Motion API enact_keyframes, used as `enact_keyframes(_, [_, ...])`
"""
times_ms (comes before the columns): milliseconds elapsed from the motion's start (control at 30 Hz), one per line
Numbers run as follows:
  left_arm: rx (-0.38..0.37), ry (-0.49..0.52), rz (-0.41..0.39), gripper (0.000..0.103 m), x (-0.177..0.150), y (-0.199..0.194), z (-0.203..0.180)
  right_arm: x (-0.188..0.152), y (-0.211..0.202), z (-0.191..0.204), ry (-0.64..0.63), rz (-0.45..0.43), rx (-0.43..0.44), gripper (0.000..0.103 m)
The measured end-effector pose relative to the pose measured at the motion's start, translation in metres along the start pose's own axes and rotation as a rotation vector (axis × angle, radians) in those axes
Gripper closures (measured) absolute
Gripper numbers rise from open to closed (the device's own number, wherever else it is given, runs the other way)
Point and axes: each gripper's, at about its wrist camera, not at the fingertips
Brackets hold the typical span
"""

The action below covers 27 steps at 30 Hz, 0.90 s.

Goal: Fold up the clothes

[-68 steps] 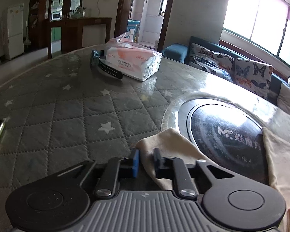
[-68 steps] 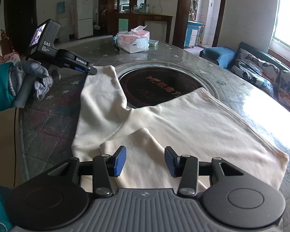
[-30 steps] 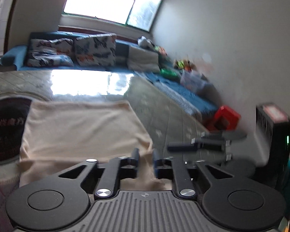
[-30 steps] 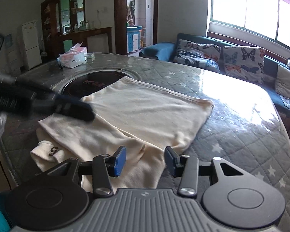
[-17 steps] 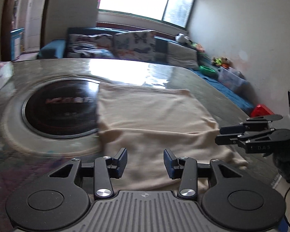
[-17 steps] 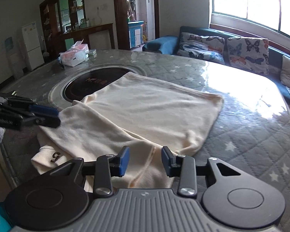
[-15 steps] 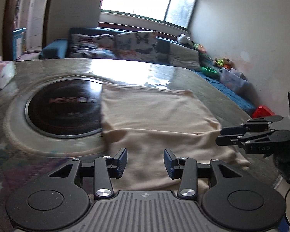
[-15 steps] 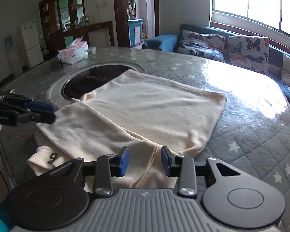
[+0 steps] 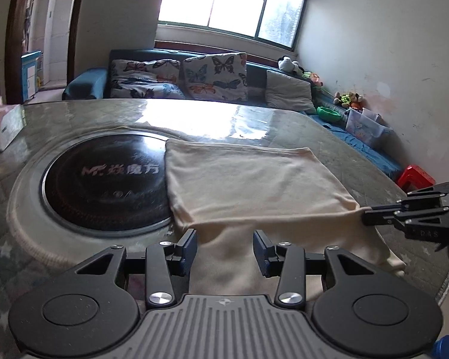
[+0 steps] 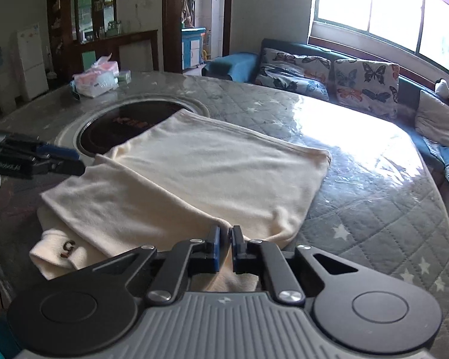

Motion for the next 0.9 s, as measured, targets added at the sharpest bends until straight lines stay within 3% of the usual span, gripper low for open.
enact_keyframes(133, [0.035,0.014,0.03,0.069,0.0,0.019,0.003,-0.002,0.012,-0.002,0.007,0.039,-0.008,0.095])
enact_keyframes(433, [0.029,0.004,0.022,0.07,0.002,0.015,0.007,0.005,-0.006,-0.001,-0.035,-0.009,0.002,0.093])
enact_keyframes(667, [0.038,0.108,0.028,0.07,-0.011,0.008,-0.006,-0.008,-0.01,0.023,-0.152,0.035,0.097,0.088])
enact_keyframes(900, [0.022,0.231,0.024,0.067,-0.028,-0.02,-0.016,-0.021,-0.019,0.033,-0.2,0.041,0.099,0.087])
Point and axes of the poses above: each gripper's, at about its wrist camera, not at the fingertips, and y roughly the way its jaws point, z to its left, x to its top, and after that the axes turned 5 degrees about -y, right-handed
